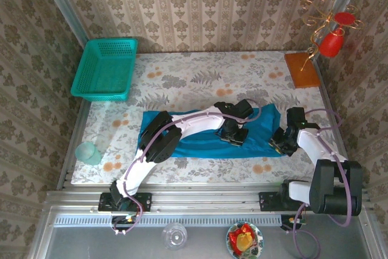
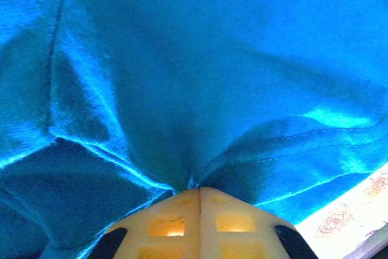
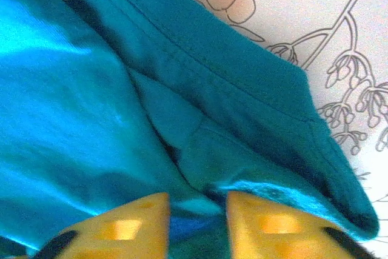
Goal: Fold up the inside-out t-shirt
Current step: Smooth out the T-shirt at the center of the table.
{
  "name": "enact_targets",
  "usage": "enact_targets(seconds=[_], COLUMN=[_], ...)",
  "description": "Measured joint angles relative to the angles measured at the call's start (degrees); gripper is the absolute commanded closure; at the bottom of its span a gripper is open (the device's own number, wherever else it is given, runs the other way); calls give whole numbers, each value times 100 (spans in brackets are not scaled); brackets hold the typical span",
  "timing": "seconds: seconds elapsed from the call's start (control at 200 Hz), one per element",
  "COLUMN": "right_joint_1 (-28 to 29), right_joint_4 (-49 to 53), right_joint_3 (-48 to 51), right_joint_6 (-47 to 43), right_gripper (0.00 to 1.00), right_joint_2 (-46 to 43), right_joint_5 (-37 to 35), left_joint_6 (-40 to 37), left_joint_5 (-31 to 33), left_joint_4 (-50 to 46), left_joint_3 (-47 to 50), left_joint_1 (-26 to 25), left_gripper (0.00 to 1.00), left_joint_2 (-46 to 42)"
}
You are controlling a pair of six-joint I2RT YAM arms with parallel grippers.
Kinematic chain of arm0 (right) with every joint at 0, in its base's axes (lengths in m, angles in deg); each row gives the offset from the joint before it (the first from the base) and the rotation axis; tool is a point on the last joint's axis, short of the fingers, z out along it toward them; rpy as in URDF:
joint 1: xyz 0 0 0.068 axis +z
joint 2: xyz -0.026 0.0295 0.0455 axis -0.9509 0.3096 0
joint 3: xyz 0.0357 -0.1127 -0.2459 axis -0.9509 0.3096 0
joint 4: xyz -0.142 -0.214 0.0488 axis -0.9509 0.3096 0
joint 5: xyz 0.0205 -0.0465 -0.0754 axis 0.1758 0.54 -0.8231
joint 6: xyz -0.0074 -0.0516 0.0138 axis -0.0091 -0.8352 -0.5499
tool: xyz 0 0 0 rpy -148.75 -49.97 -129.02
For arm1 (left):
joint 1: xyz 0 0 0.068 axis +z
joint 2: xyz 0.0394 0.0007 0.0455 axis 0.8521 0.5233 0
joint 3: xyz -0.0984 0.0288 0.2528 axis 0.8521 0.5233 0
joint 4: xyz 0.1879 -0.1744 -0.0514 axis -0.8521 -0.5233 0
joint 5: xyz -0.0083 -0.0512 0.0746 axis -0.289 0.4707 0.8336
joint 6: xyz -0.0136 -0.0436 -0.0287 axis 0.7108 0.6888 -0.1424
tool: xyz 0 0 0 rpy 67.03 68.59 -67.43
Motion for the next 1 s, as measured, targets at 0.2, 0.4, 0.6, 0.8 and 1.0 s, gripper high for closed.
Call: enact_targets(seconds=[0.2, 0.4, 0.6, 0.8, 1.0], right_joint_1=[-140, -140, -140, -144, -168], right_joint_4=[-17, 28, 28, 195, 195], right_joint_3=[33, 236, 566, 291, -741], right_joint_6=[59, 190, 313, 179, -450], right_gripper=[100, 100, 84, 66, 63], right_joint_2=[-210, -894, -831, -590, -391], right_joint_5=[122, 120, 120, 116, 72], left_joint_6=[-15, -94, -162, -297, -426], left_joint_5=[11, 24, -35, -68, -17], left_joint_4=[22, 15, 7, 70, 184], left_joint_3=[94, 111, 151, 354, 920], left_joint_1=[33, 63, 63, 92, 455], left_gripper=[100, 97, 88, 77, 75], left_joint_2=[-166, -280, -280, -380, -1235])
